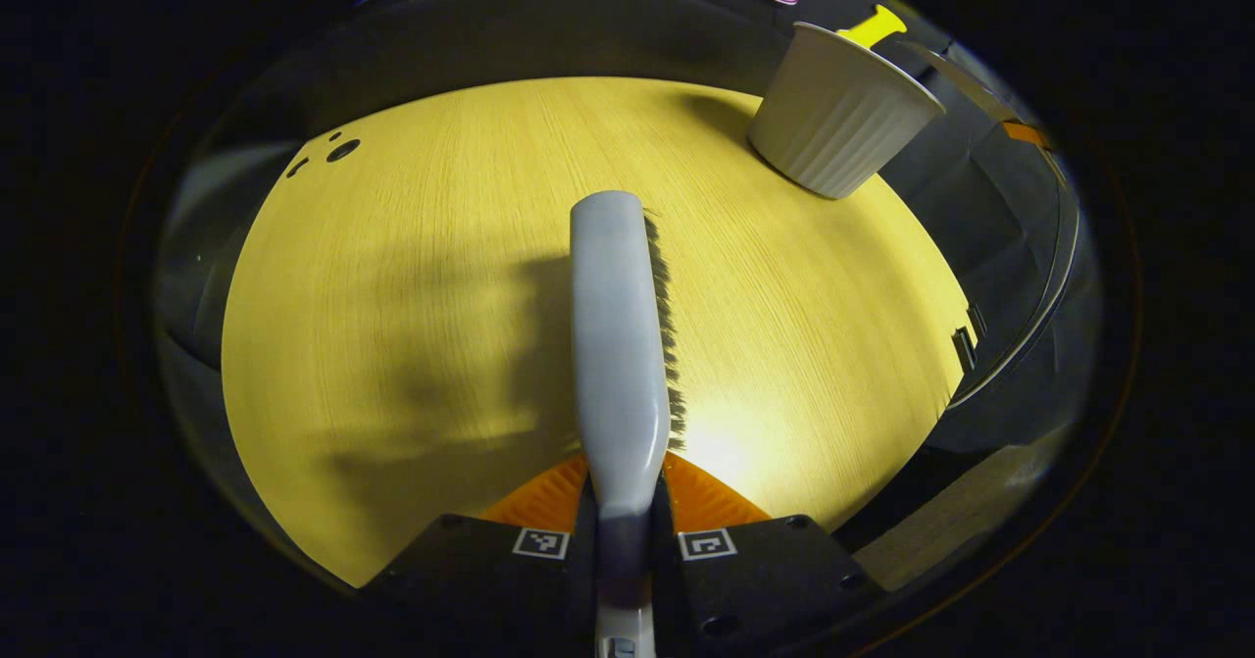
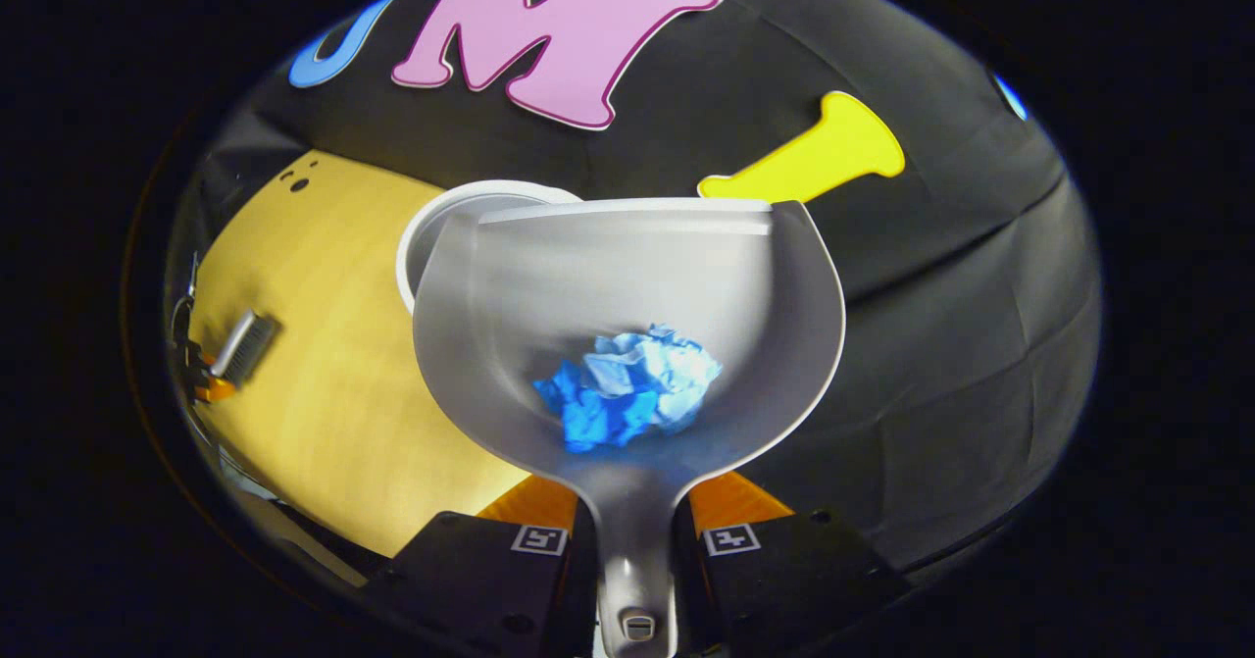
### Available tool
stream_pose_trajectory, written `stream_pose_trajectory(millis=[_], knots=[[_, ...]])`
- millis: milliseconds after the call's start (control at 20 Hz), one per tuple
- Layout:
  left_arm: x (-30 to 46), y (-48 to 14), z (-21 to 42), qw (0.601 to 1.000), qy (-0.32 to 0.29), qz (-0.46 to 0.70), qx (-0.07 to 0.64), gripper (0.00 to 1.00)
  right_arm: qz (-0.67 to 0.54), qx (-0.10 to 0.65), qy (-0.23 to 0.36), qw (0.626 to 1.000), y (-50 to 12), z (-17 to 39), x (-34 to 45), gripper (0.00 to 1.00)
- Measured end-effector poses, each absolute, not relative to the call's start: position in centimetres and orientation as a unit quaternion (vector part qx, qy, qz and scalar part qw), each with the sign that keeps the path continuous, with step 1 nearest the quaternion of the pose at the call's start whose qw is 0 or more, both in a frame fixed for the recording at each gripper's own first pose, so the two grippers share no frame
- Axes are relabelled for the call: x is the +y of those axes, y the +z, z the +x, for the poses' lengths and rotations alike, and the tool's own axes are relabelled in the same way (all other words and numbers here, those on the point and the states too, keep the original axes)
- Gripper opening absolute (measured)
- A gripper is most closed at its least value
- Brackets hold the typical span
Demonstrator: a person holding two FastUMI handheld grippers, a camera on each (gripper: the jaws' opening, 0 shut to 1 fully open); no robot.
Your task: Pick up the small broom and dustpan from the desktop, sweep the trash into the dustpan with the broom, and then empty the trash into the garbage bin.
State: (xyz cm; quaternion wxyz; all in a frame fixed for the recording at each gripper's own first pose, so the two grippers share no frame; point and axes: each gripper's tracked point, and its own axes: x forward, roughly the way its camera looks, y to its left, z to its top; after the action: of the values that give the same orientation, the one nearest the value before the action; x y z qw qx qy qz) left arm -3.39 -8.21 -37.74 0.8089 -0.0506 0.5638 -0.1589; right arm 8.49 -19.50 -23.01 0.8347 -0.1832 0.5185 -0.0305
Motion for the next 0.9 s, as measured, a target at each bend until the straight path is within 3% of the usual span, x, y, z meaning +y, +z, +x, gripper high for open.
stream_pose_trajectory(millis=[700, 750, 800, 900], knots=[[-8.4, -37.8, -3.4, 0.807, -0.158, -0.062, 0.565, 0.29, -0.426, 0.562, 0.041, 0.708, -24.0, 13.7, -22.7, 0.35], [-8.4, -37.8, -3.4, 0.807, -0.158, -0.062, 0.566, 0.26, -0.434, 0.565, 0.047, 0.701, -23.7, 13.8, -22.8, 0.31], [-8.4, -37.8, -3.4, 0.807, -0.159, -0.062, 0.566, 0.26, -0.444, 0.564, 0.054, 0.694, -23.5, 14.0, -22.7, 0.35], [-8.4, -37.8, -3.4, 0.807, -0.159, -0.062, 0.566, 0.26, -0.468, 0.56, 0.067, 0.681, -23.2, 14.2, -22.7, 0.35]])
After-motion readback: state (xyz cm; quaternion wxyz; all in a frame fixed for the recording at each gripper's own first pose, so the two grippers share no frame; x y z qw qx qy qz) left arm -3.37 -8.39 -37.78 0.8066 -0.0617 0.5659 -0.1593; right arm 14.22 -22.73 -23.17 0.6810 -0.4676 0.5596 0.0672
